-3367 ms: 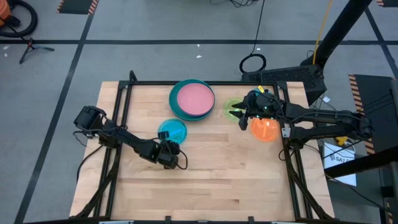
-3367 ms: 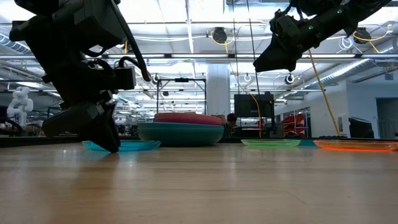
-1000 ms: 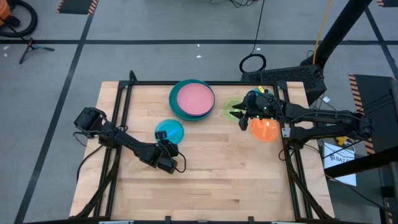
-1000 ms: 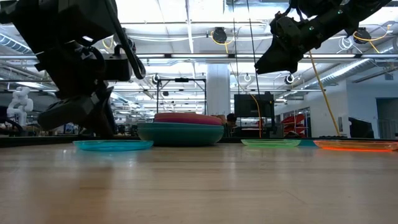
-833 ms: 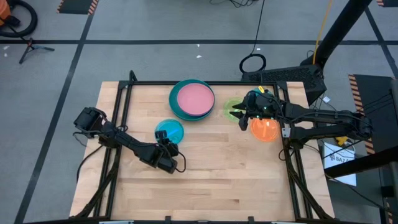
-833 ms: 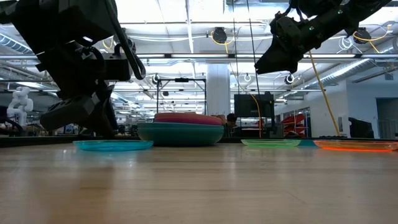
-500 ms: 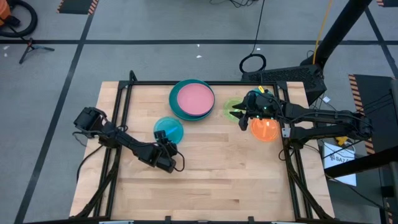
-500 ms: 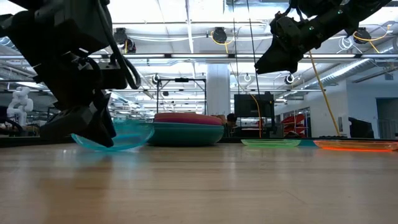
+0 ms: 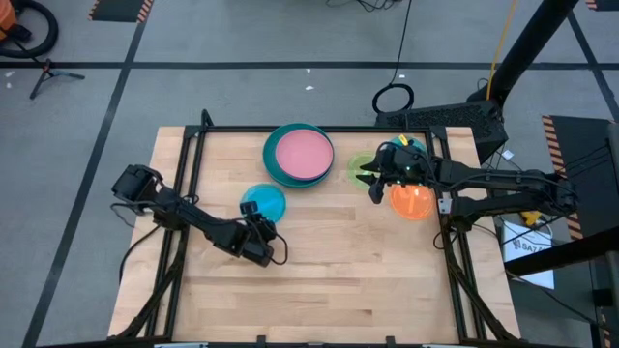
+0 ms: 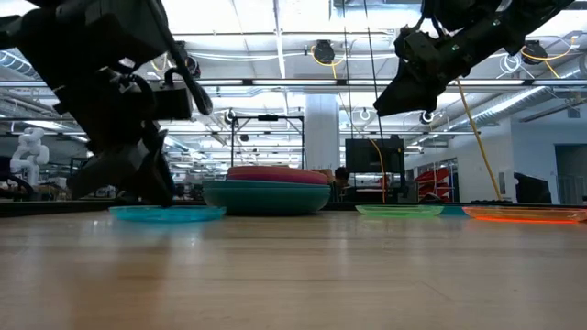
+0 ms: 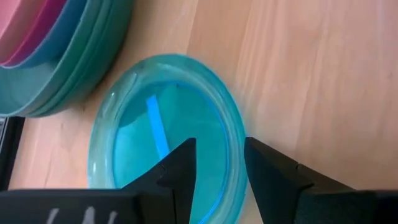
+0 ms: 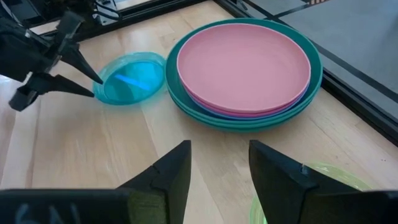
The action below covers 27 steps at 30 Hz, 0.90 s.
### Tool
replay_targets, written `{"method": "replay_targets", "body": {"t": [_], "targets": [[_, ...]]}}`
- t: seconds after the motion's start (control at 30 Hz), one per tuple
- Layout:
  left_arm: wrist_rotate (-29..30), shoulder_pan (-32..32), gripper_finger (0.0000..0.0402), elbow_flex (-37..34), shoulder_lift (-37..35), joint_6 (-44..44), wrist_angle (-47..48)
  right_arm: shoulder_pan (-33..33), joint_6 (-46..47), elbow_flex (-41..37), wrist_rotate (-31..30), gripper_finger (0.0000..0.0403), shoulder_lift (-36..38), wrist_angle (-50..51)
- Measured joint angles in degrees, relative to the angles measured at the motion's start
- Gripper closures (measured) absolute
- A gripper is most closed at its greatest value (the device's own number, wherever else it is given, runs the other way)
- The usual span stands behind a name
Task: Stack plastic plates
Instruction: Stack the bottom light blue plate on top of the light pink plate
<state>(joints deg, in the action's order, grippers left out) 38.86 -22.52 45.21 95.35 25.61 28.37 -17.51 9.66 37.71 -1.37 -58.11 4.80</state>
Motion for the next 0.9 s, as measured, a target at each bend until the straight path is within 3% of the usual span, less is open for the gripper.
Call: {"method": "replay_targets", "body": {"t": [0.37,0.9], "targets": [[-4.19,-0.72,0.0258,0.02,-1.79,0.44,1.48,0.00,0.09,-0.02,-0.02,0.0248,0.15,-0.28],[-4.30,1.05,0.0259,-4.62,-1.73,1.53,-3.14,0.01,0.04,0.00,-0.04,0.0248,0.15,-0.24]]}}
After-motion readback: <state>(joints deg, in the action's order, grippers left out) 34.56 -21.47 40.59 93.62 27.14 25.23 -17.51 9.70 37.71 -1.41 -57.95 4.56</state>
